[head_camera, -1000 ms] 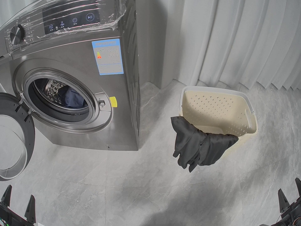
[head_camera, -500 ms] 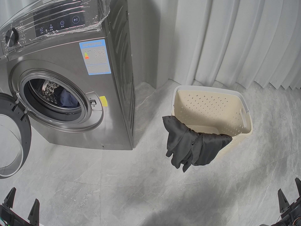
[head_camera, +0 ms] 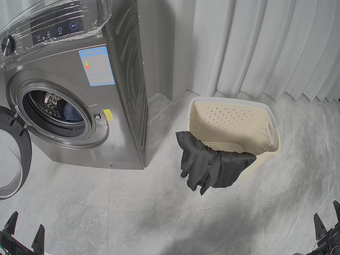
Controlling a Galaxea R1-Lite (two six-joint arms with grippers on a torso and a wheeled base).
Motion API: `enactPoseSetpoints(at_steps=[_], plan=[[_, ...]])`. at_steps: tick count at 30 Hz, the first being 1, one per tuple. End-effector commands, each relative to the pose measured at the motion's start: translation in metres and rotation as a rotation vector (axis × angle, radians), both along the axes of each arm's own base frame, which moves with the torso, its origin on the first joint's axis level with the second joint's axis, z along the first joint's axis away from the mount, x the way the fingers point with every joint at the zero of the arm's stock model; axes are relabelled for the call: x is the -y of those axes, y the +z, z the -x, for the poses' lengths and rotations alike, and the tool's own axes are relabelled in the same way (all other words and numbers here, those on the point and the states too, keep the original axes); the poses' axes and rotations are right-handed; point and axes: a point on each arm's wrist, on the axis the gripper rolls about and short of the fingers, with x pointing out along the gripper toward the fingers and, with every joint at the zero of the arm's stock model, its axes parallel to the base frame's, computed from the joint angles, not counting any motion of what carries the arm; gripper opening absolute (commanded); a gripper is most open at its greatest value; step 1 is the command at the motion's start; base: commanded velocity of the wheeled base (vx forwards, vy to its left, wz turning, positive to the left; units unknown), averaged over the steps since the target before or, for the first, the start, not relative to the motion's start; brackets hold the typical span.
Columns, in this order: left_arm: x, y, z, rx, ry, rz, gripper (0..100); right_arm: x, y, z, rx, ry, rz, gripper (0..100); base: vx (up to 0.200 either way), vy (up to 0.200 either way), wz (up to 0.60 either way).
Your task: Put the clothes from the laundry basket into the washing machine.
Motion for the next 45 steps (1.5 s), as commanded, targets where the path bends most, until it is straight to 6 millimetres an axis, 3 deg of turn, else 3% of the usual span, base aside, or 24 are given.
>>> enactPoseSetpoints(at_steps=[1, 12, 15, 17, 18, 24, 31, 38, 40, 45], plan=[[0.000, -0.005, -0.001, -0.013, 0.001, 0.001, 100, 0.000, -0.005, 0.000, -0.005, -0.001, 0.000, 100, 0.000, -0.200, 0.00], [0.000, -0.005, -0.001, -0.013, 0.001, 0.004, 100, 0.000, -0.005, 0.000, -0.004, 0.004, -0.008, 100, 0.000, -0.145, 0.00], [0.000, -0.005, -0.001, -0.013, 0.001, 0.004, 100, 0.000, 0.039, 0.011, 0.211, 0.011, -0.012, 100, 0.000, 0.000, 0.00], [0.000, -0.005, -0.001, -0.011, 0.000, 0.005, 100, 0.000, 0.072, 0.012, 0.229, 0.026, -0.016, 100, 0.000, 0.000, 0.00], [0.000, -0.005, -0.001, -0.013, 0.000, 0.005, 100, 0.000, 0.075, 0.010, 0.214, 0.029, -0.016, 100, 0.000, 0.000, 0.00], [0.000, -0.005, -0.001, -0.013, 0.003, 0.001, 100, -0.003, 0.081, -0.036, -0.089, 0.138, -0.014, 100, 0.000, 0.000, 0.00], [0.000, -0.005, -0.001, -0.013, 0.001, 0.004, 100, -0.008, 0.078, -0.065, -0.269, 0.218, -0.006, 100, 0.000, -0.171, 0.00], [0.000, -0.005, -0.001, -0.013, -0.002, -0.002, 100, -0.028, 0.077, -0.121, -0.501, 0.362, -0.098, 100, 0.000, 0.000, 0.00], [0.000, -0.005, -0.001, -0.013, -0.002, 0.001, 100, -0.041, 0.071, -0.143, -0.532, 0.401, -0.098, 100, 0.100, 0.000, 0.00], [0.000, -0.005, -0.001, -0.013, -0.002, 0.001, 100, -0.055, 0.054, -0.175, -0.584, 0.385, -0.066, 100, 0.200, 0.000, 0.00]])
